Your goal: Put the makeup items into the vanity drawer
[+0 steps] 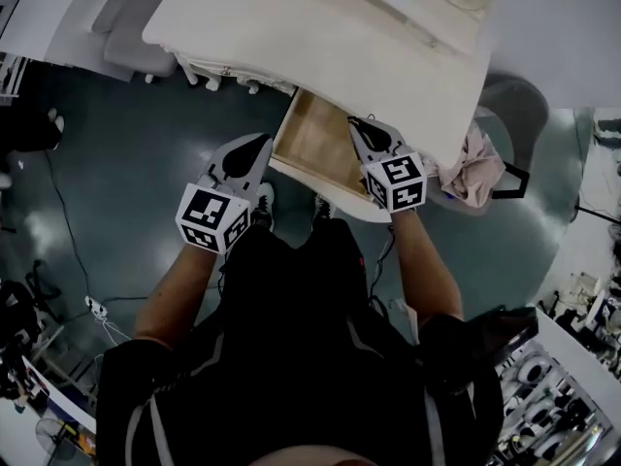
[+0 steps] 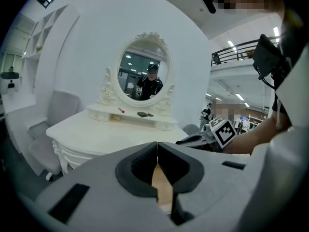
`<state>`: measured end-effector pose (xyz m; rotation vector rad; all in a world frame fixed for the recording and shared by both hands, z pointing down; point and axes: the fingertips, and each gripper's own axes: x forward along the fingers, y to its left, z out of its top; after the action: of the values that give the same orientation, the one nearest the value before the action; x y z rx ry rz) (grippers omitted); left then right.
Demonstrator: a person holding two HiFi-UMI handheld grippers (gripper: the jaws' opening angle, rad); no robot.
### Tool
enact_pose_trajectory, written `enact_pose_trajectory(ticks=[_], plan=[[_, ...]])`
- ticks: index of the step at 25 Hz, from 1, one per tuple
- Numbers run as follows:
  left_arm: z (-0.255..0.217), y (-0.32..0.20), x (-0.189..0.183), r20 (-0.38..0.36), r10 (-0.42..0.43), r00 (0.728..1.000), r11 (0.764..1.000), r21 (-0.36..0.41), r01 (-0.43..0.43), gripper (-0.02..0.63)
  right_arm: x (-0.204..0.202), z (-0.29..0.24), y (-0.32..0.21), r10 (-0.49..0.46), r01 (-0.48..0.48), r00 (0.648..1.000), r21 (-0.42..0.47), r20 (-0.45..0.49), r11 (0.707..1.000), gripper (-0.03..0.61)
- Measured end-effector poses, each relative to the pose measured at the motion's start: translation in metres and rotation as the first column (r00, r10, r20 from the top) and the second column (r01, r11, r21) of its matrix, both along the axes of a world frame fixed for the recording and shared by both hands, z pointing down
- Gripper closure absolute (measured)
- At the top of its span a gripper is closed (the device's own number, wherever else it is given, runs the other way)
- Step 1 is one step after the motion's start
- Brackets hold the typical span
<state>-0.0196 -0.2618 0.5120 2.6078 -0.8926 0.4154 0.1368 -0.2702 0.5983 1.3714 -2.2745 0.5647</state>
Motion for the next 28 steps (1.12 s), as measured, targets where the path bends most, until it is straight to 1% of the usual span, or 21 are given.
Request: enact_pose_trajectory(ticks=[4, 8, 11, 16, 20, 22, 28], plan=[[0.022, 0.001, -0.011, 0.019, -0.053, 0.998, 0.998, -0.041, 0.054, 0.609, -0.023, 0.042, 0.001, -0.130, 0.128, 0.991, -0.069, -0.029, 0.989, 0.541], [0.040, 0.003, -0.023, 0.021, -0.091, 0.996, 0.992, -0.081, 0.092, 0.609, -0.042, 0.085, 0.005, -0.254, 0.240, 0.963, -0.137, -0.094, 0.961, 0.541], [0.054, 0.006, -0.033, 0.037, -0.106, 0.994, 0.989, -0.102, 0.109, 0.609, -0.054, 0.117, 0.001, -0.314, 0.291, 0.942, -0.173, -0.119, 0.941, 0.541], [0.076, 0.016, -0.047, 0.063, -0.134, 0.989, 0.979, -0.147, 0.142, 0.609, -0.067, 0.161, -0.005, -0.341, 0.305, 0.932, -0.249, -0.120, 0.919, 0.541], [0.089, 0.019, -0.052, 0.066, -0.162, 0.985, 0.972, -0.159, 0.171, 0.609, -0.069, 0.195, -0.007, -0.384, 0.324, 0.906, -0.290, -0.178, 0.900, 0.541], [0.092, 0.023, -0.053, 0.070, -0.181, 0.981, 0.967, -0.168, 0.191, 0.609, -0.068, 0.210, -0.004, -0.385, 0.316, 0.904, -0.317, -0.185, 0.894, 0.541], [0.094, 0.027, -0.048, 0.040, -0.219, 0.975, 0.955, -0.197, 0.223, 0.609, -0.065, 0.234, -0.011, -0.391, 0.300, 0.896, -0.362, -0.209, 0.883, 0.541]])
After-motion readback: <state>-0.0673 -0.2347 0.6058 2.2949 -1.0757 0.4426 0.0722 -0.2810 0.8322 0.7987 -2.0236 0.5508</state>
